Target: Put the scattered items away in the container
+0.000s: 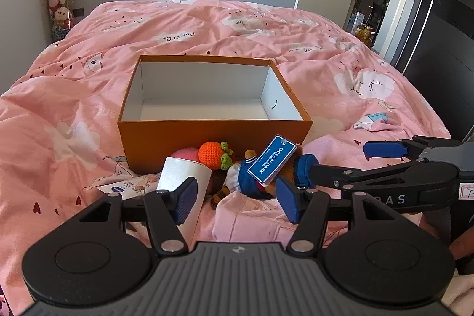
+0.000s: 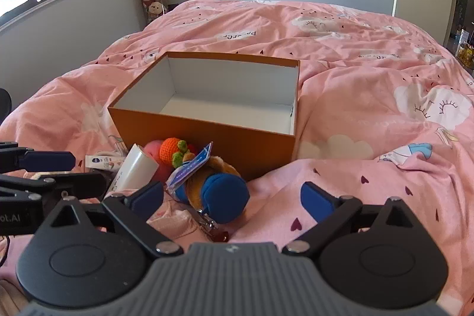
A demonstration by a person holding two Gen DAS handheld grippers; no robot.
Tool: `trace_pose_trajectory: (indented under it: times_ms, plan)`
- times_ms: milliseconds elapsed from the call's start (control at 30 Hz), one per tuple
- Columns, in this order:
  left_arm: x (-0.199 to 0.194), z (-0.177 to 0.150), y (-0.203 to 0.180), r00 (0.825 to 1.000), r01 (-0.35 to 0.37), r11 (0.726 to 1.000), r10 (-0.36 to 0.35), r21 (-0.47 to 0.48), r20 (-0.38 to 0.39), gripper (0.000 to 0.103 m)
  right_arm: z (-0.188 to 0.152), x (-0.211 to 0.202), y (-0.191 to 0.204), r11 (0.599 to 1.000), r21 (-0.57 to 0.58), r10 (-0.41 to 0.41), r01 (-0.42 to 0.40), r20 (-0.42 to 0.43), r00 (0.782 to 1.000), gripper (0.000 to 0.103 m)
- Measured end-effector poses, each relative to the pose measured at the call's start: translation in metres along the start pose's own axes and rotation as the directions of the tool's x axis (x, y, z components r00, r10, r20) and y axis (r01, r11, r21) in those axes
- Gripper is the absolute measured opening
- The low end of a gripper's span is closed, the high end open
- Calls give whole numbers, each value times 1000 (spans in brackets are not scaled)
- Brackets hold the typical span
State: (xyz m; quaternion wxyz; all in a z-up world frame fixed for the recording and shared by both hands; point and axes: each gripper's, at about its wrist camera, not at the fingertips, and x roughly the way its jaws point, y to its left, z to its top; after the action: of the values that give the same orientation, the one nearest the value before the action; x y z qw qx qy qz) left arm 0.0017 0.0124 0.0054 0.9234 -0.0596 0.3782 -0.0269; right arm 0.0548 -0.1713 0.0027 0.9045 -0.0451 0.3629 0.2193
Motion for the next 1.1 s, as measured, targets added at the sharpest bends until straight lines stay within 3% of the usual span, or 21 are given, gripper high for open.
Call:
trace_pose_trajectory:
  times_ms: [167, 300, 500, 667, 733, 800, 867, 900, 1100]
  plan:
    - [3, 2, 10, 1000, -8, 1000, 8, 10, -8, 69, 1, 5, -4, 1000, -17, -2, 2, -19, 1000, 77]
    - [6, 3, 21, 999, 7, 998, -5, 63, -37, 69, 0, 6, -9, 997, -25, 69, -69, -15, 998, 61]
    - [6, 1, 42, 996, 80, 991, -76, 108, -35, 69, 4, 16, -7, 991, -58, 120, -123, -42, 992, 57]
    - [1, -5, 53, 996, 31, 971, -51, 239, 74, 69, 7, 25, -4, 990, -58, 124, -128, -59, 991, 57]
    - [-3, -13, 52, 991, -22, 935, -25, 353, 128, 69, 8, 28, -1, 991, -60, 119, -123, -60, 991, 57]
    - [-7, -26, 52, 982, -105, 871, 13, 480, 190, 69, 8, 31, 1, 991, -60, 114, -118, -66, 991, 57]
    - [-11, -39, 58, 978, -136, 803, 14, 581, 209, 68, 9, 33, 4, 991, -60, 114, -118, -70, 991, 58]
    - [-12, -45, 62, 976, -138, 781, 4, 609, 216, 68, 10, 33, 6, 991, -62, 113, -117, -72, 991, 58]
    - [-13, -60, 93, 982, -146, 757, 33, 637, 185, 68, 16, 38, 18, 992, -86, 84, -89, -60, 995, 59]
